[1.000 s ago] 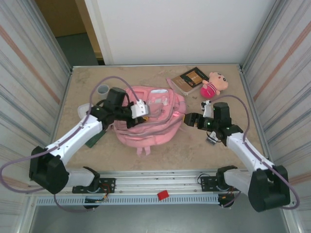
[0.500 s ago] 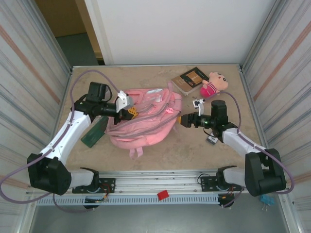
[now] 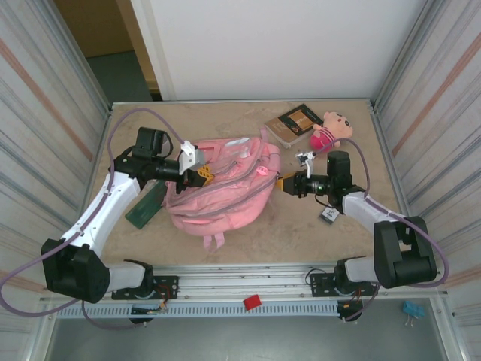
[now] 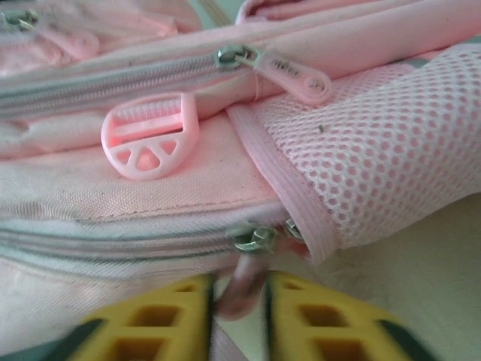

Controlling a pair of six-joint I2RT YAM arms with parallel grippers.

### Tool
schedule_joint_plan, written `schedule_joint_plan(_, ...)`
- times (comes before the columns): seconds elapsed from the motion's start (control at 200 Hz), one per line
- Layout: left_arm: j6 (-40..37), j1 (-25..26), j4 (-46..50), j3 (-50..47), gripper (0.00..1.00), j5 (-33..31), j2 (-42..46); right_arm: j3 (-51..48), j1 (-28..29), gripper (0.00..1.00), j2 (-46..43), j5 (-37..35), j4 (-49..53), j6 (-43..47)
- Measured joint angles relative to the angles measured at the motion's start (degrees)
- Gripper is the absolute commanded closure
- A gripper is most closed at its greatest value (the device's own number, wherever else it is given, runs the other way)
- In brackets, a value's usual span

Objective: Pack the student bag

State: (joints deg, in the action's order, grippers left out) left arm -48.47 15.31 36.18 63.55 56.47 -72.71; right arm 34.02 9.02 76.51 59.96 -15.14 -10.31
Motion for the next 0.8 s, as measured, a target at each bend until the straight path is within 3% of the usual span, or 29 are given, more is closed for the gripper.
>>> schedule_joint_plan(0.301, 0.7, -0.3, -2.1, -0.4, 1.00, -0.1, 0.7, 0.8, -0.4, 1.00, -1.0, 1.5, 1.9, 0.3)
schedule_joint_plan(0.416, 0.7, -0.4, -2.2, -0.5, 1.00, 0.0, 0.7, 1.1, -0.4, 0.61, -1.3, 0.5, 3.4, 1.2)
schedule_joint_plan(0.476, 0.8, -0.6, -2.2, -0.5, 1.00, 0.2, 0.7, 1.1, -0.8, 0.49, -1.3, -0.4, 4.3, 1.8)
schedule_joint_plan(0.651, 1.7, -2.2, -2.9, -0.5, 1.00, 2.3, 1.0, 1.9, -2.5, 0.27, 1.5, -1.1, 4.4, 2.4)
schedule_joint_plan(0.802, 2.3, -2.6, -3.5, -0.5, 1.00, 3.8, 1.5, 3.7, -2.6, 0.22, 6.0, 3.8, 2.3, 1.3)
